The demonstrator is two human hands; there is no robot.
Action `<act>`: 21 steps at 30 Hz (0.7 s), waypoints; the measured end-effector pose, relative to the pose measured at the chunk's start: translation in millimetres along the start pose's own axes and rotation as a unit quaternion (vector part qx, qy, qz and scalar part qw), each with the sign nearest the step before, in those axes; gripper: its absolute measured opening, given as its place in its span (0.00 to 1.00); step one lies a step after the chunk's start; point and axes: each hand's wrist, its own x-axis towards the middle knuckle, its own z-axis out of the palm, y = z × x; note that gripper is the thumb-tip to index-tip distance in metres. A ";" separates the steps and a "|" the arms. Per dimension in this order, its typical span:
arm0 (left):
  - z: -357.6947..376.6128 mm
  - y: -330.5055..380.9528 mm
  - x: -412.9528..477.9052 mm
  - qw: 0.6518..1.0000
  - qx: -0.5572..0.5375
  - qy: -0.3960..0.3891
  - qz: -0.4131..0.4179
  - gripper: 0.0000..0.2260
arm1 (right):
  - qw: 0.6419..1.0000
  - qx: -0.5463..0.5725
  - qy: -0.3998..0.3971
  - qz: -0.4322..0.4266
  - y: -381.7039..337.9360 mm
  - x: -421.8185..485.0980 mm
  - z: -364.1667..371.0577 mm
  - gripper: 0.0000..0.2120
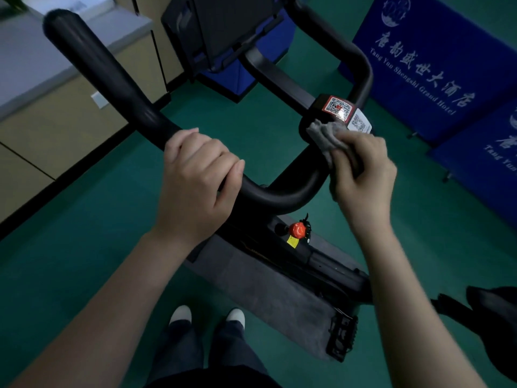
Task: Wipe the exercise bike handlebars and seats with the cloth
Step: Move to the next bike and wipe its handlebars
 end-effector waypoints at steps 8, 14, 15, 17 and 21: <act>-18.9 12.0 6.5 0.998 0.007 -0.058 -0.009 0.13 | 0.990 0.116 0.047 0.061 -21.1 -29.5 -10.3 0.08; -46.0 26.4 3.1 0.998 0.019 -0.057 -0.016 0.12 | 0.987 0.160 0.006 0.021 -45.4 -30.5 -19.7 0.09; -51.3 27.5 -1.4 0.998 0.021 -0.054 -0.027 0.12 | 0.986 0.165 -0.003 0.012 -50.0 -30.0 -18.9 0.09; -64.4 28.8 -15.3 0.997 0.026 -0.046 -0.057 0.12 | 0.984 0.178 -0.027 -0.014 -61.3 -30.0 -15.5 0.09; -89.3 23.7 -47.8 0.988 0.045 -0.074 -0.125 0.14 | 0.976 0.199 -0.062 -0.065 -84.7 -35.4 -2.6 0.08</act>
